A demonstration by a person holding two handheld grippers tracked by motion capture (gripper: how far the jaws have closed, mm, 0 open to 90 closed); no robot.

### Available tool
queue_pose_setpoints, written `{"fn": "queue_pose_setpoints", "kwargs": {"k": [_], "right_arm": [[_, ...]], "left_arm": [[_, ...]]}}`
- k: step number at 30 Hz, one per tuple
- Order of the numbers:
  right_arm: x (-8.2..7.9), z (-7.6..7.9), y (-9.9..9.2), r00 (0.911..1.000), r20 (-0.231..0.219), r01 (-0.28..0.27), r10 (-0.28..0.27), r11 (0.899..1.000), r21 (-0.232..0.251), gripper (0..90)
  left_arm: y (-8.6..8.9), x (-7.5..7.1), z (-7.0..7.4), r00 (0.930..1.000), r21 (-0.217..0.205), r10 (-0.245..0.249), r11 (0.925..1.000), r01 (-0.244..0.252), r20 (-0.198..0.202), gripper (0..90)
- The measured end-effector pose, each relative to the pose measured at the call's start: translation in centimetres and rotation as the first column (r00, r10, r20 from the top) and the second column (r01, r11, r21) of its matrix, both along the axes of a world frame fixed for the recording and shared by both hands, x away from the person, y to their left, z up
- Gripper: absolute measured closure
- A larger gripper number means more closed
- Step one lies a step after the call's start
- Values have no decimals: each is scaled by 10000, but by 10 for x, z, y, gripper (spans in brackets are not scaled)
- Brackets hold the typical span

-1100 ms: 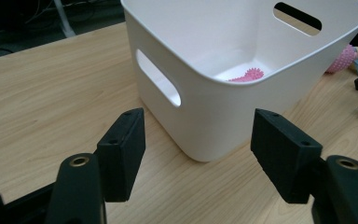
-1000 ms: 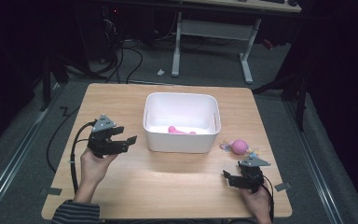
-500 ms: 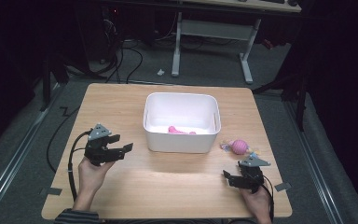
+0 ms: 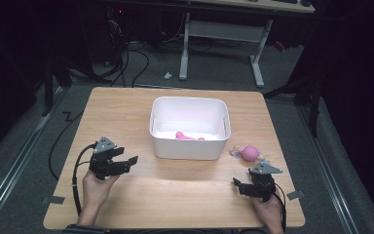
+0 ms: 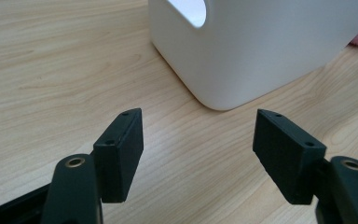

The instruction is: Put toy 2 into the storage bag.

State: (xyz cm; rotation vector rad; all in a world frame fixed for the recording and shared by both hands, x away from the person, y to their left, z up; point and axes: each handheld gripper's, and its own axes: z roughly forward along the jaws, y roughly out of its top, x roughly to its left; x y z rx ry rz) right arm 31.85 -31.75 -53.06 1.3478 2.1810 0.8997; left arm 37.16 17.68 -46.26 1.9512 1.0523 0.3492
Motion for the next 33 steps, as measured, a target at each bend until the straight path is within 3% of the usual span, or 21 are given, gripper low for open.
{"fn": "queue_pose_setpoints", "kwargs": {"k": [4, 13, 16, 24, 28, 33], "right_arm": [[0, 0, 0, 10000, -1, 3, -3, 10000, 1, 230], [0, 0, 0, 10000, 5, 6, -6, 10000, -5, 230], [0, 0, 0, 10000, 3, 6, -6, 10000, -3, 230], [2, 0, 1, 10000, 13, 21, -21, 10000, 35, 233], [2, 0, 1, 10000, 26, 25, -25, 10000, 23, 233], [2, 0, 1, 10000, 22, 31, -31, 10000, 19, 233]], "left_arm": [[0, -2, -5, 10000, -153, 34, 9999, -35, -59, 337], [-3, -4, -17, 9997, -6, 2, 10000, -2, -232, 328], [-7, 1, -22, 9987, 319, -181, 9993, 197, -476, 314], [-18, 13, -39, 9966, 542, -187, 9983, 231, -797, 299], [-26, 14, -46, 9973, 899, -198, 9956, 262, -707, 297], [-30, 12, -54, 9998, 1257, -54, 9920, 80, -205, 297]]}}
